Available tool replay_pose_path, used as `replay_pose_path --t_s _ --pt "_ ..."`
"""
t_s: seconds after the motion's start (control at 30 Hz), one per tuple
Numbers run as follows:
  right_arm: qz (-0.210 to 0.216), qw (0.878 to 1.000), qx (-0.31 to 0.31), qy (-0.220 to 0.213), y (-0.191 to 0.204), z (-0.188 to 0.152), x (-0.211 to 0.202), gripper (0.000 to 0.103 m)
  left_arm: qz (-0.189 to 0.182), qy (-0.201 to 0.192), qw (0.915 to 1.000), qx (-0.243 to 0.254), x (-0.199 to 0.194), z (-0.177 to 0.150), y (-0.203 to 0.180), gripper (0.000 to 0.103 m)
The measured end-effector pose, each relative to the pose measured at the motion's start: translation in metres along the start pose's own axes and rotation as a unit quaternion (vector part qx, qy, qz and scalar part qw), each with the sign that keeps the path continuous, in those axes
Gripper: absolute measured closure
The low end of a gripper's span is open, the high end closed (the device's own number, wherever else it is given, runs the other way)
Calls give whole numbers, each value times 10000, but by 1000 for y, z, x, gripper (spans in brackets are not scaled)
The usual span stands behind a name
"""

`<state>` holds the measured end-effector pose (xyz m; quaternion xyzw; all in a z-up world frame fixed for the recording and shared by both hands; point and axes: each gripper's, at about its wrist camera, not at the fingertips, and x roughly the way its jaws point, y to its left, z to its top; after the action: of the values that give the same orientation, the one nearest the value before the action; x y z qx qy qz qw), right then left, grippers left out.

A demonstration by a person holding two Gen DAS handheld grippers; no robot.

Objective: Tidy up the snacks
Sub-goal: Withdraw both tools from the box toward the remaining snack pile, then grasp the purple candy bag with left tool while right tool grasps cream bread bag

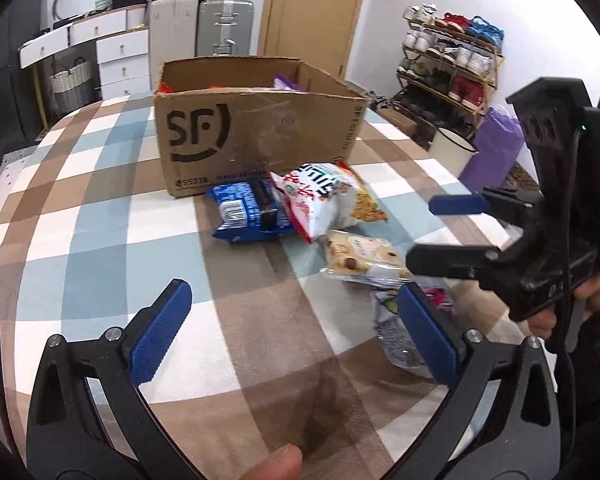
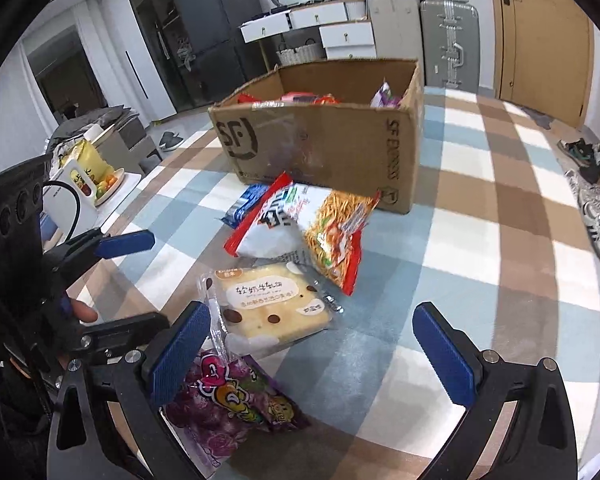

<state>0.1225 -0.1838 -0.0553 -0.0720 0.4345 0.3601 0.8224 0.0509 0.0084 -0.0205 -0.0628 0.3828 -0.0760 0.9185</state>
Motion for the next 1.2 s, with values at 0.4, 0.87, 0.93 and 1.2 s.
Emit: replay_pose_path --t_s 0.4,0.87,0.93,1.2 --pt "396 9985 239 281 1 -3 38 0 140 126 9992 -350 9 -1 29 1" --pt "451 9989 -24 134 15 5 51 20 177 217 9985 -464 18 -3 39 1" --pt "487 9987 -21 122 13 3 48 27 166 222 9985 -479 18 -3 39 1" --pt "856 9962 105 82 3 -5 33 35 129 192 9987 -457 14 -2 36 1"
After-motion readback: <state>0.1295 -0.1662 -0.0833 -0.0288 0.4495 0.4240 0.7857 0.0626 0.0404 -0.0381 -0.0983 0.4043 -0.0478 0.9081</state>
